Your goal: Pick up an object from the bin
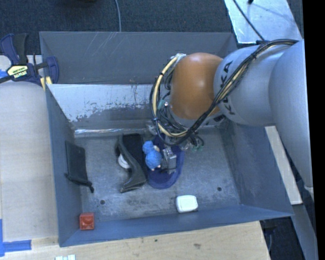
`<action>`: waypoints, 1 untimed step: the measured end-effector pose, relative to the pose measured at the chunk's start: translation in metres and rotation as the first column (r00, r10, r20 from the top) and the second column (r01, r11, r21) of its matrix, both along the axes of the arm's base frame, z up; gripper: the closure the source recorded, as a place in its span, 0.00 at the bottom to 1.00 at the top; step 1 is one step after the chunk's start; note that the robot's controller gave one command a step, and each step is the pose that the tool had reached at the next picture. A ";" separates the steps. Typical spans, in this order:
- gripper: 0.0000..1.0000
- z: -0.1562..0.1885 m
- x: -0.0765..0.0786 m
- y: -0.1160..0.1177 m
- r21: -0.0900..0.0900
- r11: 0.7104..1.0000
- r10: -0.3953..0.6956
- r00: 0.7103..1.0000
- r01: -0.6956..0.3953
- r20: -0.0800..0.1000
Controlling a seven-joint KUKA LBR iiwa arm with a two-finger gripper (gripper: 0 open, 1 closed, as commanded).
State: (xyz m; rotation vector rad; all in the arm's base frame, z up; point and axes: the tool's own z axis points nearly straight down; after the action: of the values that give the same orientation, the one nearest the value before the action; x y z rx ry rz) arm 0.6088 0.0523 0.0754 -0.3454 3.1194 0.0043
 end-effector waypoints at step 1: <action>0.00 0.001 0.001 0.000 0.001 1.000 -0.003 1.000 0.003 0.003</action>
Offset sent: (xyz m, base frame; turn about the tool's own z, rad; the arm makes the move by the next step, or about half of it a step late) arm 0.0000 0.0000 0.0000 0.0000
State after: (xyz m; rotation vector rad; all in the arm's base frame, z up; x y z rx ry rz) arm 0.6097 0.0521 0.0768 -0.3409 3.1170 0.0055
